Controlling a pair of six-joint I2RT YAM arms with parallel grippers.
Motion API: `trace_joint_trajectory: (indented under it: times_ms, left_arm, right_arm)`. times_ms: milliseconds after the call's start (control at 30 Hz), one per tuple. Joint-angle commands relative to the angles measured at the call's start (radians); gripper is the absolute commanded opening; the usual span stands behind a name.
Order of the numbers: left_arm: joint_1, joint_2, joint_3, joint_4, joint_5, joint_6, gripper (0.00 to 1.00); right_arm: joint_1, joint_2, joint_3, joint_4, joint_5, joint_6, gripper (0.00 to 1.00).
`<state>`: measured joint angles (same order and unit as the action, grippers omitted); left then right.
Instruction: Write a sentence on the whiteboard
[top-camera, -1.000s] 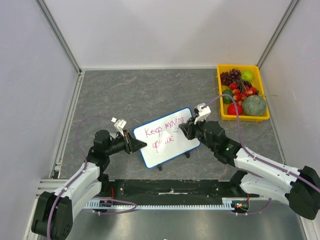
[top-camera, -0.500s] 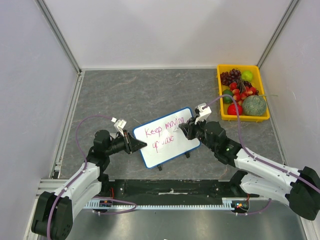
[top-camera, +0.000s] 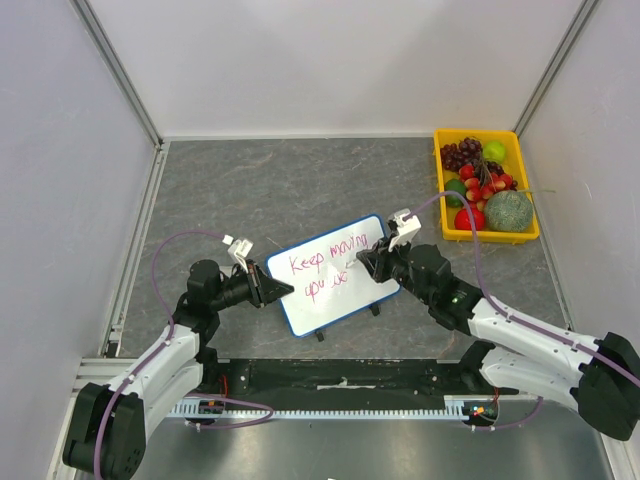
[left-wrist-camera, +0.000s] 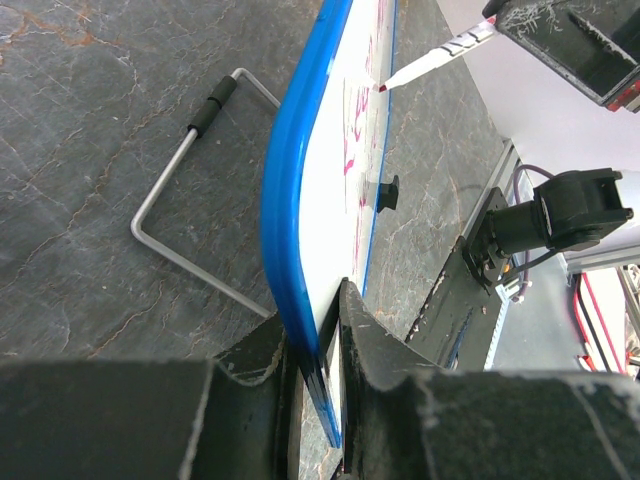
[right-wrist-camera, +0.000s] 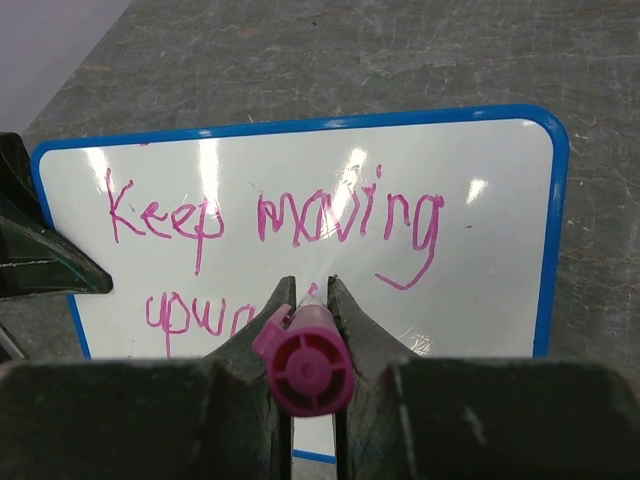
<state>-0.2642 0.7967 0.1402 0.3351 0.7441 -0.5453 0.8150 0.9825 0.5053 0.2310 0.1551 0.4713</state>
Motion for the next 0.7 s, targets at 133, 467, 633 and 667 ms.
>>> trace_joint_trajectory:
  times_ms: [133,467,633,667]
  left_arm:
    - [0.003,0.004,-0.005,0.019,-0.052,0.070,0.02]
    - [0.003,0.003,-0.005,0.019,-0.052,0.071,0.02]
    - [0.003,0.004,-0.005,0.019,-0.054,0.070,0.02]
    - [0.003,0.004,-0.005,0.018,-0.054,0.070,0.02]
  right_arm:
    - [-0.004,-0.015,-0.045,-0.005,-0.026,-0.002,0.00]
    - [-0.004,-0.027,-0.067,-0.019,-0.040,0.004,0.00]
    - [-0.004,-0.030,-0.077,-0.024,-0.040,0.004,0.00]
    - [-0.004,-0.031,-0.079,-0.025,-0.042,0.003,0.00]
